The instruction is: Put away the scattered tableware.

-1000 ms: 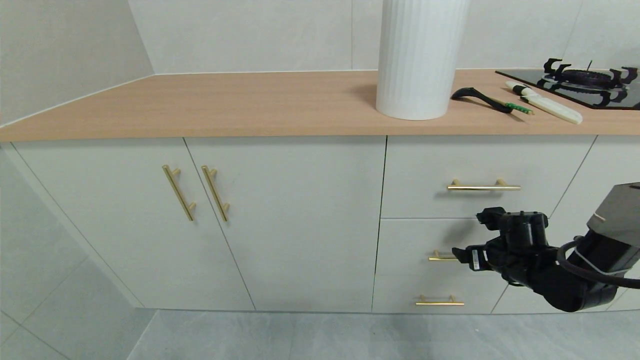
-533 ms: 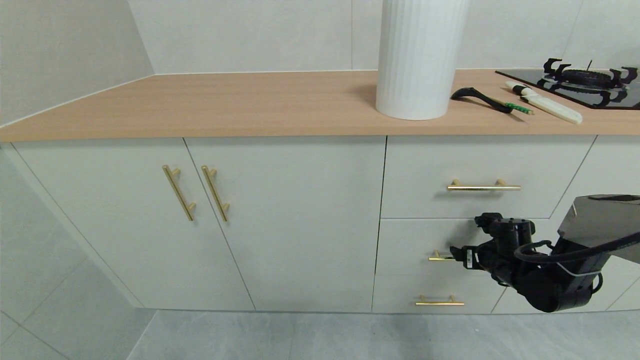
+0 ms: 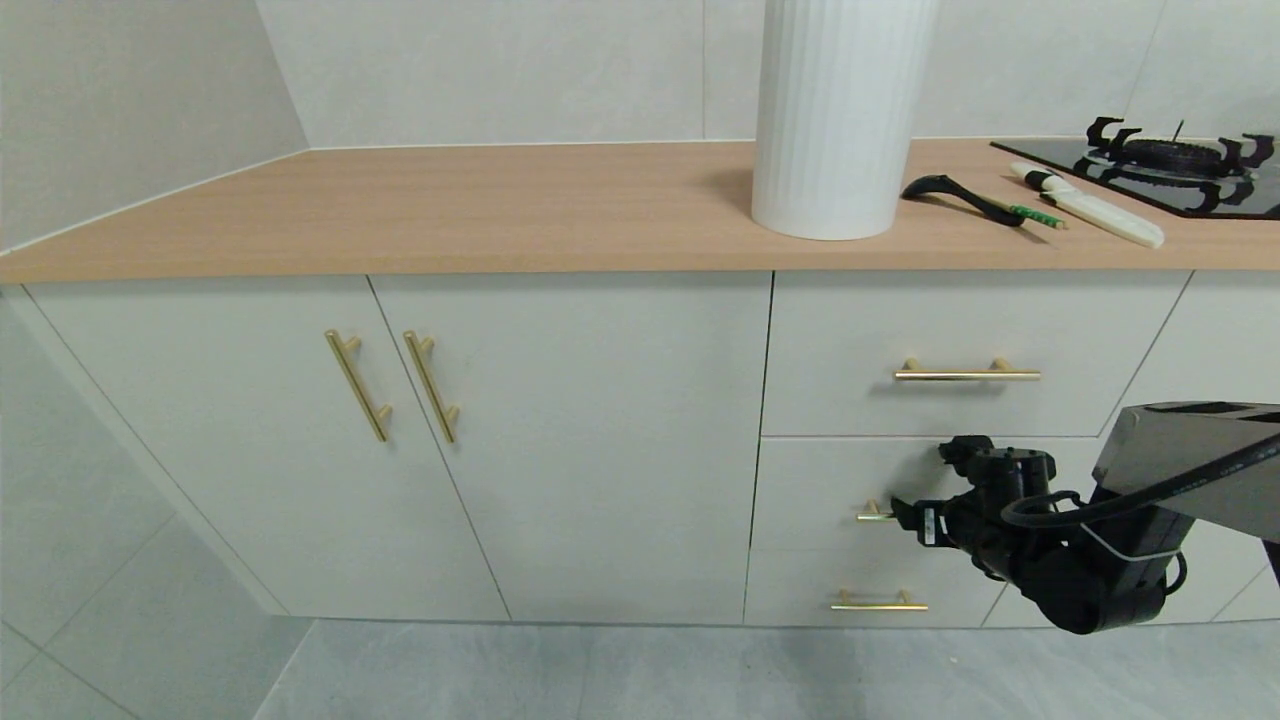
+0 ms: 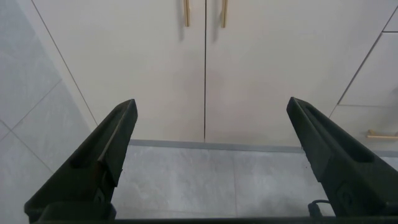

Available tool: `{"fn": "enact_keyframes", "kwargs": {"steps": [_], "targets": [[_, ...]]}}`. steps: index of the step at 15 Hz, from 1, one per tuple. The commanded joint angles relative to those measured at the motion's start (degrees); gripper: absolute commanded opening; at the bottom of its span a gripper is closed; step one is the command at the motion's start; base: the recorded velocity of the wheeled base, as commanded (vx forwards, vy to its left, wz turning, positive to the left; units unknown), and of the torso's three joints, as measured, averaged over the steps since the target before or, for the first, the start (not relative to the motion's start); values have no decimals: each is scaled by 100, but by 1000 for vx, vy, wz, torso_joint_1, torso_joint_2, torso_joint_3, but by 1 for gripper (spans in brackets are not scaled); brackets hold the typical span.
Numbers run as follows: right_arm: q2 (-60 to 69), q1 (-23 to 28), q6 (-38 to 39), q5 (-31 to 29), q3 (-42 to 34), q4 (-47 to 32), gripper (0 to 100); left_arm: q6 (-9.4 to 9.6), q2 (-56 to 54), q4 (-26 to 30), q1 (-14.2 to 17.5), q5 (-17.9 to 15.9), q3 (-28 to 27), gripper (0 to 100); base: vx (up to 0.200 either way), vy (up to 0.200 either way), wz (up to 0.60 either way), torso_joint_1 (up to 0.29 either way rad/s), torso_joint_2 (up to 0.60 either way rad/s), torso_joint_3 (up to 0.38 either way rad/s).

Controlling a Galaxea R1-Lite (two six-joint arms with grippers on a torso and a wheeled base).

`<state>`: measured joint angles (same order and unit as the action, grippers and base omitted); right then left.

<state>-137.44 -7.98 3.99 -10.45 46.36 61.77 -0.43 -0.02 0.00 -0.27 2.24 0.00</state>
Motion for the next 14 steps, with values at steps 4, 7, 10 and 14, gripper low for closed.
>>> {"fn": "enact_keyframes", "kwargs": {"steps": [4,7,10,14], "targets": [[24,-36,-47,-1,-101,-165,100,-1,2,0,0,4,0,100,0,0,0,0,0,0],[33,-45,-56,-1,-119,-271,100,-1,2,0,0,4,0,100,0,0,0,0,0,0],[59,-45,-56,-1,-162,-280,100,-1,2,-9,0,4,0,100,0,0,0,0,0,0],[323,-89,-82,8,-303,-490,100,-1,2,0,0,4,0,100,0,0,0,0,0,0]]}}
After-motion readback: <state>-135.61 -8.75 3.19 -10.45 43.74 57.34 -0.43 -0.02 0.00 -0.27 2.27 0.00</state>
